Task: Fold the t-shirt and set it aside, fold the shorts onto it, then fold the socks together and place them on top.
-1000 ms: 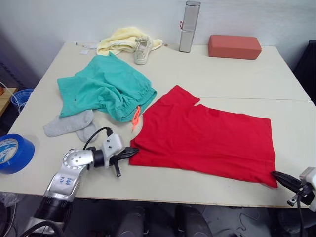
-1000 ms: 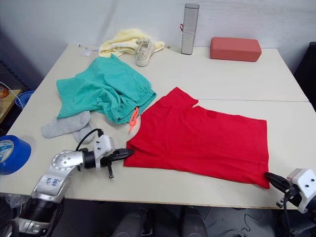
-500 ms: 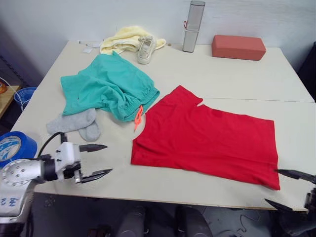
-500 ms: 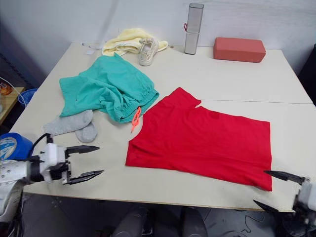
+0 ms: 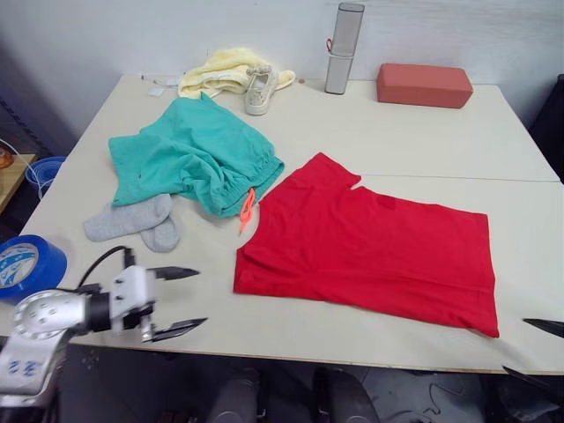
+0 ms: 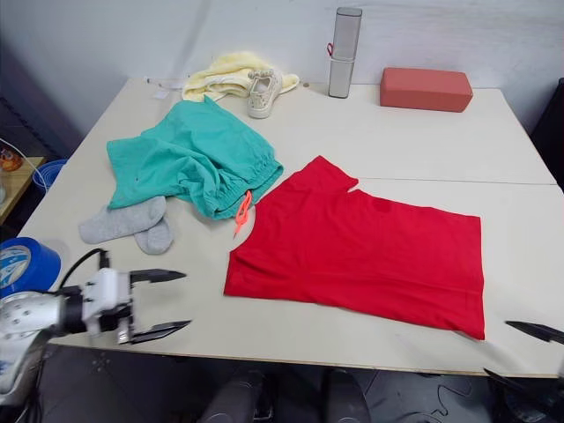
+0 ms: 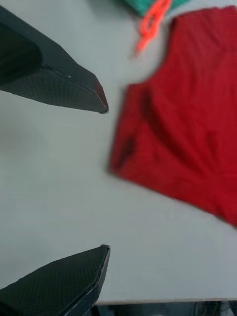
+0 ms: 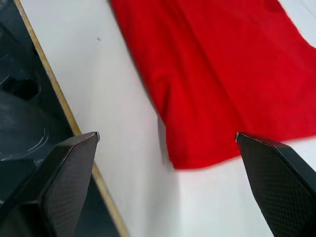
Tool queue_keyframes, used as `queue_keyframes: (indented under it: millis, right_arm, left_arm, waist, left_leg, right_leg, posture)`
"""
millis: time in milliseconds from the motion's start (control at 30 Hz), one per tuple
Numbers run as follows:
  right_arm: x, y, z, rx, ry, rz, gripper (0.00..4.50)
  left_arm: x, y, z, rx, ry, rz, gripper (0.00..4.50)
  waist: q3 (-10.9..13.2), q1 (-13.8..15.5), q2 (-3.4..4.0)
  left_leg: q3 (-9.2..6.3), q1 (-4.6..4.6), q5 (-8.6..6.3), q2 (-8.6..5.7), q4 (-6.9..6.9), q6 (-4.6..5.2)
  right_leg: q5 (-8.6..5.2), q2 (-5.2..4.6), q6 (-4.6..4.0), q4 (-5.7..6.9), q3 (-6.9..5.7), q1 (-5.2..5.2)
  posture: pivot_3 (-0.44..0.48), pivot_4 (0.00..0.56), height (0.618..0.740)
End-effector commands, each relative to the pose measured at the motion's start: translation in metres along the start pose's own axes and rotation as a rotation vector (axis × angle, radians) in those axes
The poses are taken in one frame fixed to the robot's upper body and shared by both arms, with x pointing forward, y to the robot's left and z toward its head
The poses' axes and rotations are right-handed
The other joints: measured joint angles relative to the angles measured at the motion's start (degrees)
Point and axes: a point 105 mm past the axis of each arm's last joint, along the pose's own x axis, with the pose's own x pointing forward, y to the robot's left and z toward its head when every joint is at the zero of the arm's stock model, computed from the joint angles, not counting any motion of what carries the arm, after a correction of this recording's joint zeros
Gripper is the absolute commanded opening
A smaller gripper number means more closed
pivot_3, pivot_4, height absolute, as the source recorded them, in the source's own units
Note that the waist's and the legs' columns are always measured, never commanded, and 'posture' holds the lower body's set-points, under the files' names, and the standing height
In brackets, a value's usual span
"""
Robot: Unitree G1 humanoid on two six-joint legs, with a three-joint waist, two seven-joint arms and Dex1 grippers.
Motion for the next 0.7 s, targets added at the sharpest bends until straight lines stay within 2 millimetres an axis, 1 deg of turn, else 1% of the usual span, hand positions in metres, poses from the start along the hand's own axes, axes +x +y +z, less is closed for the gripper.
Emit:
queue_keyframes:
  millis: [33,133,233,300,333,367,433,600,700]
  right_arm:
    - [0.018,-0.011,-0.002,-0.032,0.078,-0.017,4.50]
    - [0.031,-0.020,-0.002,-0.040,0.088,-0.049,4.50]
    - [0.037,-0.018,-0.011,-0.009,0.125,-0.019,4.50]
    - [0.040,-0.021,-0.016,-0.013,0.142,-0.025,4.09]
    - [0.041,-0.027,-0.017,-0.019,0.142,-0.053,3.92]
    - [0.042,-0.032,-0.018,-0.013,0.140,-0.073,3.54]
    - [0.043,-0.037,-0.020,-0.019,0.145,-0.078,2.84]
    - [0.047,-0.036,-0.026,-0.006,0.155,-0.049,1.09]
    - [0.049,-0.036,-0.028,0.011,0.143,-0.045,0.08]
  left_arm:
    - [0.028,0.000,0.004,0.056,0.021,-0.044,4.46]
    - [0.045,0.006,-0.004,0.089,0.064,-0.044,4.46]
    - [0.062,0.015,-0.014,0.111,0.118,-0.025,4.46]
    - [0.071,0.019,-0.020,0.141,0.167,-0.039,4.50]
    - [0.073,0.020,-0.022,0.193,0.194,-0.056,4.50]
    - [0.075,0.020,-0.023,0.213,0.206,-0.073,4.31]
    - [0.078,0.019,-0.024,0.189,0.208,-0.086,3.86]
    - [0.082,0.015,-0.026,0.125,0.210,-0.125,2.32]
    - [0.083,0.010,-0.023,0.069,0.173,-0.134,1.35]
  waist:
    - [0.0,0.0,0.01]
    - [0.0,-0.1,0.07]
    - [0.0,0.0,0.07]
    - [0.0,0.1,-0.12]
    - [-0.1,0.2,-0.19]
    - [-0.1,0.2,-0.23]
    - [-0.1,0.0,-0.17]
    - [-0.2,0.1,-0.14]
    - [-0.2,0.0,-0.15]
  left_leg:
    - [0.00,0.02,0.01,0.00,-0.02,-0.02]
    - [0.05,0.01,0.04,0.00,-0.08,-0.08]
    - [0.05,-0.01,0.21,0.00,-0.08,-0.40]
    - [0.04,-0.01,0.21,0.00,-0.04,-0.37]
    - [0.02,-0.01,0.22,0.00,-0.02,-0.36]
    - [0.00,0.02,0.21,0.00,0.02,-0.34]
    - [0.06,0.07,0.03,-0.03,0.13,0.00]
    - [0.09,0.12,0.17,-0.04,0.16,0.04]
    - [0.09,0.13,0.24,-0.04,0.16,0.05]
  right_leg:
    - [0.07,0.00,0.12,0.00,0.00,0.00]
    - [0.11,0.00,0.21,0.01,-0.01,-0.06]
    - [0.11,0.01,0.20,0.04,-0.08,-0.10]
    - [0.11,0.01,0.21,0.04,-0.11,-0.06]
    - [0.12,0.01,0.22,0.04,-0.13,-0.03]
    - [0.13,0.01,0.25,0.02,-0.14,0.04]
    - [0.23,-0.02,0.36,-0.02,-0.03,0.15]
    - [0.34,-0.06,0.36,0.02,0.02,0.17]
    - [0.37,-0.07,0.29,0.03,0.02,0.17]
  posture:
    - [0.000,0.150,0.740]
    - [0.000,0.150,0.740]
    - [0.000,0.150,0.740]
    - [0.000,0.150,0.740]
    - [0.000,0.150,0.740]
    - [0.000,0.150,0.740]
    - [0.000,0.150,0.740]
    - [0.000,0.150,0.740]
    - [0.000,0.150,0.740]
